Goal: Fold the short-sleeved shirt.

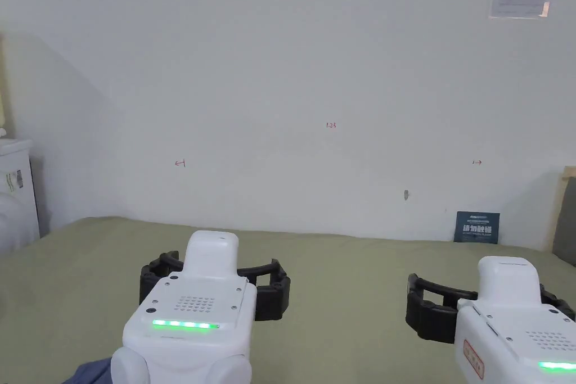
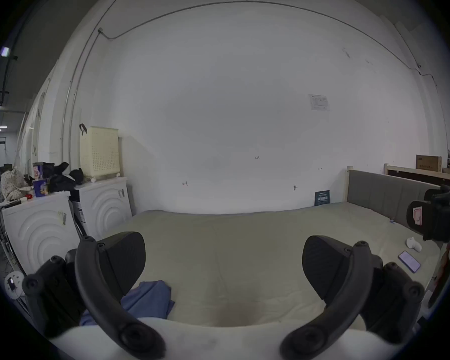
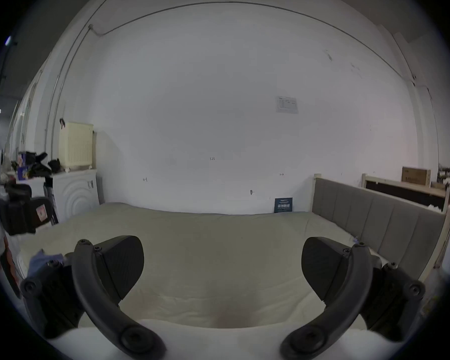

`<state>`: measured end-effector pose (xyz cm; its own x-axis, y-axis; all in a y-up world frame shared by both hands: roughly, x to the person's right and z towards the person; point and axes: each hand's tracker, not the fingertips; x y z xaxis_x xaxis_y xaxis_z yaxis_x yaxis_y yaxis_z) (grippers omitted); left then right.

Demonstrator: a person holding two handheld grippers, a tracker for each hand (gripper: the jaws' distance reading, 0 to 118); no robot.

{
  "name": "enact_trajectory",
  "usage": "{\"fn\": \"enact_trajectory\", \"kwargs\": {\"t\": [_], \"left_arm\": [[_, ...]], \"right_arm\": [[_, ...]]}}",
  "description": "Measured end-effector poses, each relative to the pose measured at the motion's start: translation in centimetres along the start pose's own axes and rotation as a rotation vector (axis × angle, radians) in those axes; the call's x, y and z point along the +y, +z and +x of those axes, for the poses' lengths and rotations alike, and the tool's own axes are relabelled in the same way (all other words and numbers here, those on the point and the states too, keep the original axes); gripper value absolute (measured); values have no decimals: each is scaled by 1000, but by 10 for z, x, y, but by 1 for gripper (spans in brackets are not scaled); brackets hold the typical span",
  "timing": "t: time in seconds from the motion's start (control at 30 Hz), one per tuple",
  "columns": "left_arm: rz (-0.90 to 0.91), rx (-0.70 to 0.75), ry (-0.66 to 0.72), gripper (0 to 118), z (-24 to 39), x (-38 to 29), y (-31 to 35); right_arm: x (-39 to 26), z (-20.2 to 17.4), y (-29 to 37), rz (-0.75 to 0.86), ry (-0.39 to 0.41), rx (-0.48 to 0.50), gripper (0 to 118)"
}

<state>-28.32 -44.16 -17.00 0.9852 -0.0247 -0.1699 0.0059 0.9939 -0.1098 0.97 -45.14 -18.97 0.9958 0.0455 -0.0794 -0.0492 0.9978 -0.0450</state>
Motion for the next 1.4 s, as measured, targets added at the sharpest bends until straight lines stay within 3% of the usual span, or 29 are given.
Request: {"fn": "enact_trajectory", "kwargs": {"t": [0.17,0.2,0.23,0.27,0.3,0.33,0.37,0.73,0.9,1.0,1.23,1.4], "left_arm": [[-23,-6,51,118,-6,3,-4],[-24,-10,43,118,-7,2,-4],[-30,-12,35,116,-7,1,-6],[-35,-13,26,106,-8,0,-6],[-34,-14,23,77,-4,-1,-4],[-31,-6,18,19,-4,-2,-4],[-25,-6,42,0,-6,-4,-7],[-80,-25,42,0,-9,-6,-4],[-117,24,45,0,-42,-15,2],[-121,135,60,0,-84,-19,17],[-135,485,77,0,-198,-30,89],[-176,624,123,0,-250,-46,128]], "right_arm": [[-2,-5,-1,-35,20,2,115],[-4,-5,-3,-46,17,-6,107],[-6,-4,-3,-38,10,-8,88],[-6,-4,-3,-31,5,-7,41],[-7,-4,-6,-35,0,-21,7],[-9,-5,-6,-35,-8,-55,2],[-9,-5,-5,-30,-17,-43,0],[-15,-6,-9,-71,-6,-58,0],[-22,-25,-16,-93,21,-18,0],[-29,-61,-24,-104,21,101,0],[-33,-188,-29,-83,-9,446,0],[-43,-243,-23,-94,-11,578,0]]}}
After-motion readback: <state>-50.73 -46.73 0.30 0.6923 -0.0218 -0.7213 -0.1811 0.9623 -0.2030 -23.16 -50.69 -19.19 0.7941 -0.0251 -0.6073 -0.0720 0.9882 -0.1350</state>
